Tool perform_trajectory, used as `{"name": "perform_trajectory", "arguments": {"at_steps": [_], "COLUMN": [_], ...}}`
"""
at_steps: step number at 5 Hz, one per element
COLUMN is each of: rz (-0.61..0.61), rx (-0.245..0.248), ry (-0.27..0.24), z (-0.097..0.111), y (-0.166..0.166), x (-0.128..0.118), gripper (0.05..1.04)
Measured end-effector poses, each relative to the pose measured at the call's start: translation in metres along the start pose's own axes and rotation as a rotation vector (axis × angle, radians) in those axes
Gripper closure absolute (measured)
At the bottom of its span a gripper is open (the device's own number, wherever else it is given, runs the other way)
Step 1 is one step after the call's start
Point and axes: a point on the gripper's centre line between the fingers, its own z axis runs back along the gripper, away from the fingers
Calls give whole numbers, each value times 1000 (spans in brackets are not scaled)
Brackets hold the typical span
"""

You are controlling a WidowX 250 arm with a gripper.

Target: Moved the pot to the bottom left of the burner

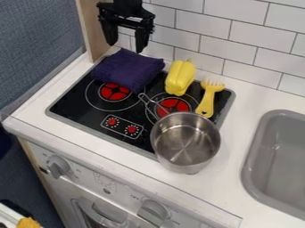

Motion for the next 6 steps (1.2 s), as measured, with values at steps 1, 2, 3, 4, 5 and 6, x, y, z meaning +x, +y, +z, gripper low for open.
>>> {"name": "perform_trajectory", "arguments": {"at_steps": [1, 2, 3, 4, 5, 6], "rz": [0, -64, -166, -292, -445, -528], "rx": [-9, -33, -57, -109, -130, -138], "ry": [26, 44, -36, -48, -20, 27], "z": [-11, -15, 19, 32, 28, 13], "y": [-2, -25, -59, -96, -137, -163], "x": [-3, -20, -32, -62, -92, -122], "gripper": [85, 85, 85, 85, 85, 85]}}
